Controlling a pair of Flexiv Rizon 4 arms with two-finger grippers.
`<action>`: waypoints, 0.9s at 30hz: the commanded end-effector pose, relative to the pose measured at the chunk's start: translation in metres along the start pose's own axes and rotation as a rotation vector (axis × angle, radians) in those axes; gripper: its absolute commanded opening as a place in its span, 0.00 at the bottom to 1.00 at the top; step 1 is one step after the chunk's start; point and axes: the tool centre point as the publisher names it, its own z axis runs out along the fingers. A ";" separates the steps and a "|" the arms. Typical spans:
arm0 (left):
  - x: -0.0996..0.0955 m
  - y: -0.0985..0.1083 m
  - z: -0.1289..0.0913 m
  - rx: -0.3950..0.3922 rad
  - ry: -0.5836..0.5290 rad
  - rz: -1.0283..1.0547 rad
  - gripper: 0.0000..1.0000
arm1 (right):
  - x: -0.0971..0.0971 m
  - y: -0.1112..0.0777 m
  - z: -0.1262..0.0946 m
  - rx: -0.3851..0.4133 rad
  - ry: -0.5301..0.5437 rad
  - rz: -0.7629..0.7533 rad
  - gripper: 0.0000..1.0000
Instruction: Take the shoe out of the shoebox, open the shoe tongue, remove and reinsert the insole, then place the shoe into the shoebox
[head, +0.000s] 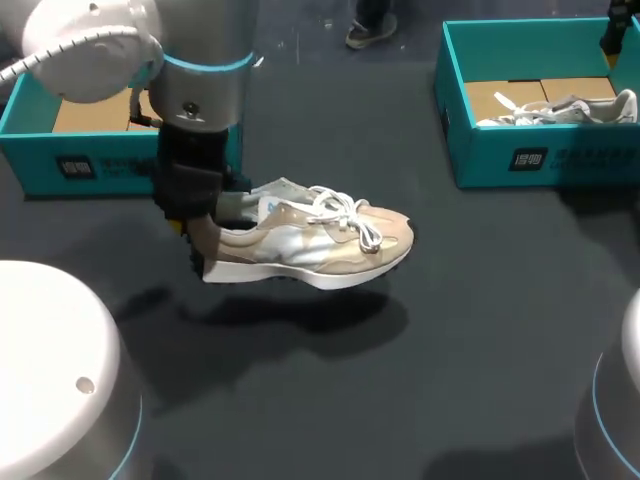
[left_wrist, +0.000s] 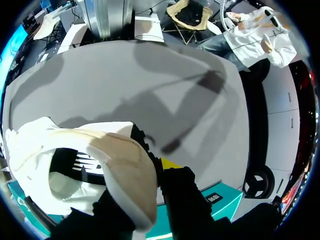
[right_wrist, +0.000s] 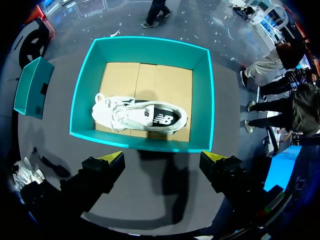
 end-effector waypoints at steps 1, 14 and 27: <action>-0.025 0.004 0.012 0.010 0.038 -0.018 0.00 | 0.000 -0.001 0.000 -0.001 -0.001 0.000 1.00; -0.064 -0.006 0.052 -0.052 0.016 -0.038 0.00 | 0.000 -0.001 0.000 -0.001 -0.001 0.000 1.00; -0.078 0.002 0.081 -0.060 0.013 0.026 0.00 | 0.000 -0.001 0.000 -0.001 -0.001 0.000 1.00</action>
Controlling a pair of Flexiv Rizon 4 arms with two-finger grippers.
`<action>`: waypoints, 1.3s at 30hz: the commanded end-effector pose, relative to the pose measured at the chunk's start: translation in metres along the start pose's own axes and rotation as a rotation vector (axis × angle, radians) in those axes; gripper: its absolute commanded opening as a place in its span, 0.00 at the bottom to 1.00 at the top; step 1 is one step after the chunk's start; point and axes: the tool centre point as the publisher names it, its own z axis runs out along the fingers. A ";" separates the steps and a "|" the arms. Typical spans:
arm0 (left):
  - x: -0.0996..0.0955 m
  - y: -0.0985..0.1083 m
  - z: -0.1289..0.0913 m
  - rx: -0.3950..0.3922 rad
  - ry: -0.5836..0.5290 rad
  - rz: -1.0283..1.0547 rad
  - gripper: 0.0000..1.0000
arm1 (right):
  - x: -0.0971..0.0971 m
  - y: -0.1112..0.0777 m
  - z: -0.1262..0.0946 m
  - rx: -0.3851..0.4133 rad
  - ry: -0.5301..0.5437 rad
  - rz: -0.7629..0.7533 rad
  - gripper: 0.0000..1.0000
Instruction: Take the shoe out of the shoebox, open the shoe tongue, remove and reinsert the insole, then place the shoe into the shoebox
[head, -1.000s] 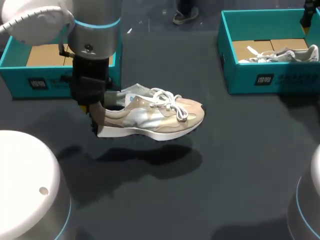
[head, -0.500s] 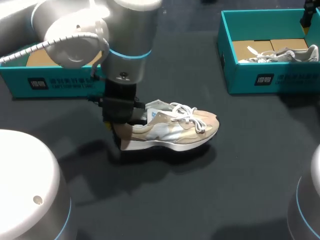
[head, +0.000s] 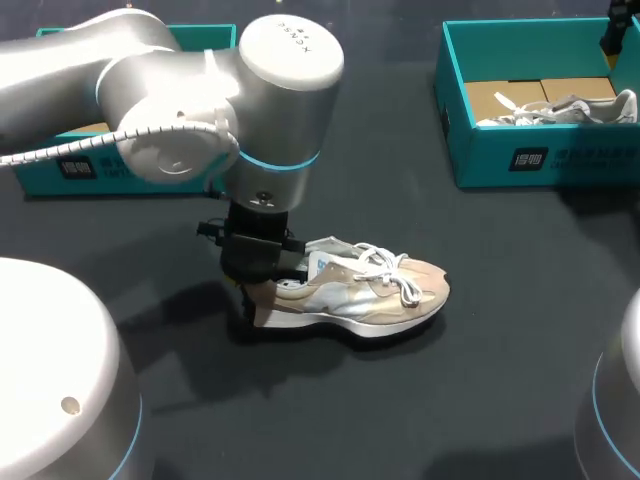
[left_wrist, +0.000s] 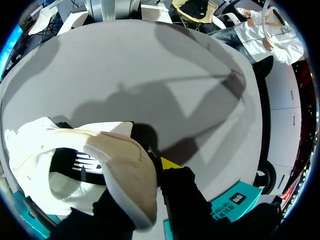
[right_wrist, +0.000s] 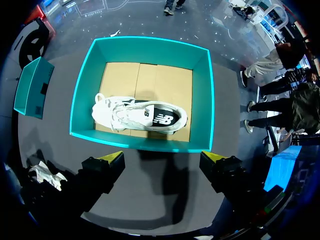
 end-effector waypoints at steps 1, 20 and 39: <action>-0.005 0.004 0.007 -0.005 -0.003 0.011 0.00 | 0.000 -0.001 0.000 -0.001 -0.001 0.000 1.00; -0.027 0.014 0.027 -0.060 0.008 0.048 0.00 | 0.000 -0.001 0.000 -0.001 -0.001 0.000 1.00; -0.035 0.020 0.040 -0.073 0.010 0.060 0.00 | 0.000 -0.001 0.000 -0.001 -0.001 0.000 1.00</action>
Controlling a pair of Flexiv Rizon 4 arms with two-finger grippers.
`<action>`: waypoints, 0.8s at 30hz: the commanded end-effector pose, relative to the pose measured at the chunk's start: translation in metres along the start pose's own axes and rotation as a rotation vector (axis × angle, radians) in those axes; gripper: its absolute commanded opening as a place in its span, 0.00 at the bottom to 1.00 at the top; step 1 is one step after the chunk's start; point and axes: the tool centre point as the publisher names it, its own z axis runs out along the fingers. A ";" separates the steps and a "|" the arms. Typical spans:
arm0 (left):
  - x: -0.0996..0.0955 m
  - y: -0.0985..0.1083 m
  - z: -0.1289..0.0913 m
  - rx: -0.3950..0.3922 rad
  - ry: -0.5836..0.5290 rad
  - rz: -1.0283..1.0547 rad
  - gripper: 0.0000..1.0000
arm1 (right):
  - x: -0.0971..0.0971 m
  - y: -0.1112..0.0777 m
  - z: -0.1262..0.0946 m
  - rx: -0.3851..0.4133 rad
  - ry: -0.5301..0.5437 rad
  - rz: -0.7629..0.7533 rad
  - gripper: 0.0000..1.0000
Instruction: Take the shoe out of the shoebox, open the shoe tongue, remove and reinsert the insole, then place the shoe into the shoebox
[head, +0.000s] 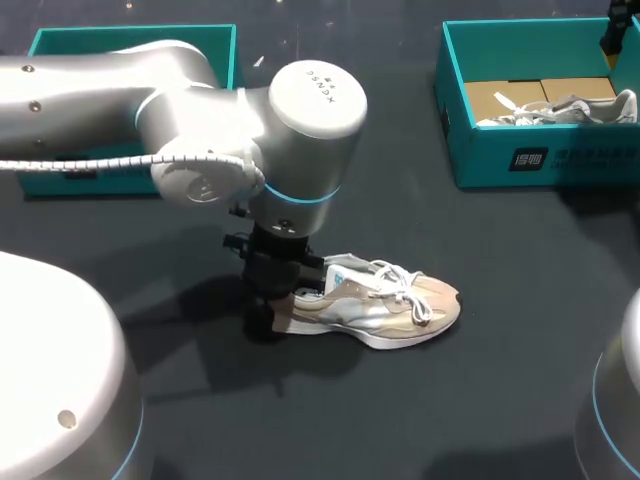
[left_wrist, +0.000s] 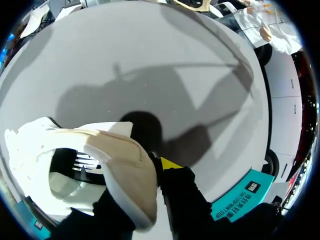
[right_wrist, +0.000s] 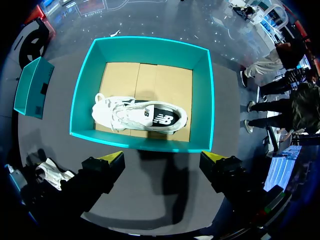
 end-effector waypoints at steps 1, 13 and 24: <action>-0.001 0.000 0.004 -0.004 0.005 0.000 0.00 | 0.000 -0.001 0.000 -0.001 -0.001 0.000 1.00; -0.001 -0.002 0.010 -0.004 0.016 -0.006 0.27 | 0.000 -0.001 0.000 -0.001 -0.001 0.000 1.00; 0.005 0.002 -0.004 -0.007 -0.032 -0.045 0.86 | 0.000 -0.001 0.000 -0.001 -0.001 0.000 1.00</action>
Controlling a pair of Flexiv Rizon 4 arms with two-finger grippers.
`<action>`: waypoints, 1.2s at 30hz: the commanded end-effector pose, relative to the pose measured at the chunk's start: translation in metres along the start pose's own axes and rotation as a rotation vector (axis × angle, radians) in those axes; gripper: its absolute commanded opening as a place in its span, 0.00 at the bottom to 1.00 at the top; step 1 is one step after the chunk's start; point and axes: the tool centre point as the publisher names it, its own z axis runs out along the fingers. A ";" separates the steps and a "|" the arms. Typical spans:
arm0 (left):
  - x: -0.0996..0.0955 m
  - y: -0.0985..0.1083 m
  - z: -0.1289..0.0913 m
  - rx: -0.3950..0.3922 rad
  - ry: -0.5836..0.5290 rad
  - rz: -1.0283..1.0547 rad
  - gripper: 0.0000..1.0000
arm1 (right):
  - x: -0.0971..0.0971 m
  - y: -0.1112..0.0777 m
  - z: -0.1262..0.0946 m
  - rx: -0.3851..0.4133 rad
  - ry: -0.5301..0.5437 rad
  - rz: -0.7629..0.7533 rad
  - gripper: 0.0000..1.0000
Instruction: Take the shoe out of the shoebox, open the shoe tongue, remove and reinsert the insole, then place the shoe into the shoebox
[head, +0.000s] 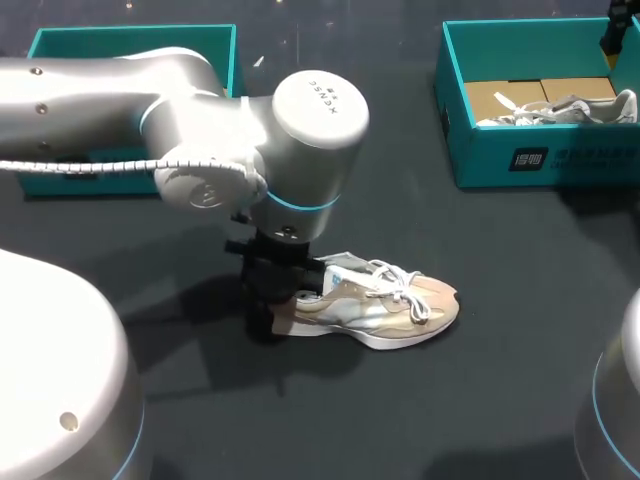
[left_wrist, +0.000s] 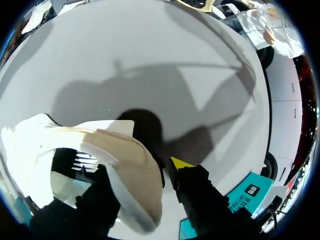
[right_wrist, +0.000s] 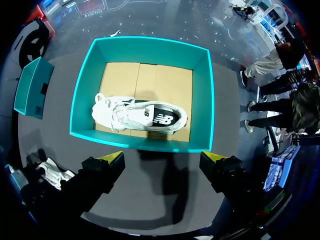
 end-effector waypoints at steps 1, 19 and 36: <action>0.008 0.001 -0.015 -0.010 -0.042 -0.018 1.00 | 0.000 -0.001 0.000 -0.001 -0.001 0.000 1.00; 0.072 -0.022 -0.123 0.258 -0.341 -0.377 1.00 | 0.000 -0.001 0.000 -0.001 -0.001 0.000 1.00; 0.100 -0.026 -0.138 0.518 -0.415 -0.479 1.00 | 0.000 -0.001 0.000 -0.001 -0.001 0.000 1.00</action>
